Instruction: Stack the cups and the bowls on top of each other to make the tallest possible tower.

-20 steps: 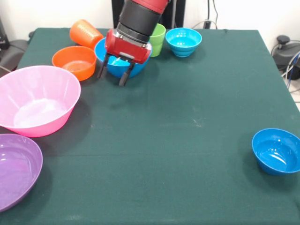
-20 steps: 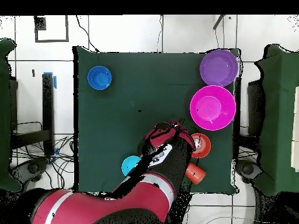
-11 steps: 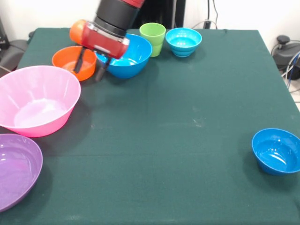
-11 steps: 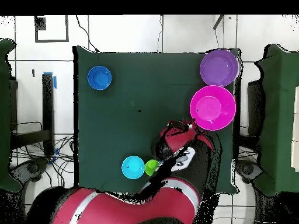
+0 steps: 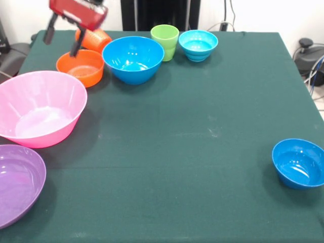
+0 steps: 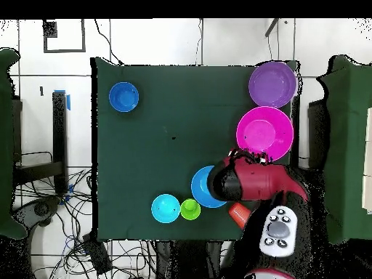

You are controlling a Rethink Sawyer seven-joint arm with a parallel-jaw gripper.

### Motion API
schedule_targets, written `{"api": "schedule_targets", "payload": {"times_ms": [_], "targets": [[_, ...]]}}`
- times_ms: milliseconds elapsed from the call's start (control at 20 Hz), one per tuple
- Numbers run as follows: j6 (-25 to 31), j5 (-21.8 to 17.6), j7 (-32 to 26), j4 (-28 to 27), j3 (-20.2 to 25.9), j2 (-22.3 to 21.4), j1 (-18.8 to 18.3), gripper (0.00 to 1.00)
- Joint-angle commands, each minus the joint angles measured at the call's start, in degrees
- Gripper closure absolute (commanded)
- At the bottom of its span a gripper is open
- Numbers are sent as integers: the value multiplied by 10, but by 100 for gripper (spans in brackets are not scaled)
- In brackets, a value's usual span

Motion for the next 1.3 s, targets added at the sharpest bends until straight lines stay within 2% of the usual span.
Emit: {"api": "schedule_targets", "payload": {"times_ms": [50, 250, 350, 400, 500, 650, 750, 900, 1000, 1150, 1300], "targets": [[120, -24, -177, 48, 143, -78, -39, 0], [129, -32, -185, 56, 177, -93, -71, 0], [134, -10, -206, 83, 234, -114, -128, 0], [146, 21, -241, 113, 303, -129, -192, 0], [199, 62, -297, 131, 376, -150, -262, 0], [260, 112, -357, 143, 482, -142, -364, 0], [288, 131, -376, 142, 528, -123, -411, 0], [291, 126, -374, 139, 537, -127, -426, 0], [274, 101, -369, 130, 531, -124, -423, 0], [218, 45, -357, 120, 521, -122, -412, 0], [198, 37, -353, 121, 529, -111, -422, 0]]}}
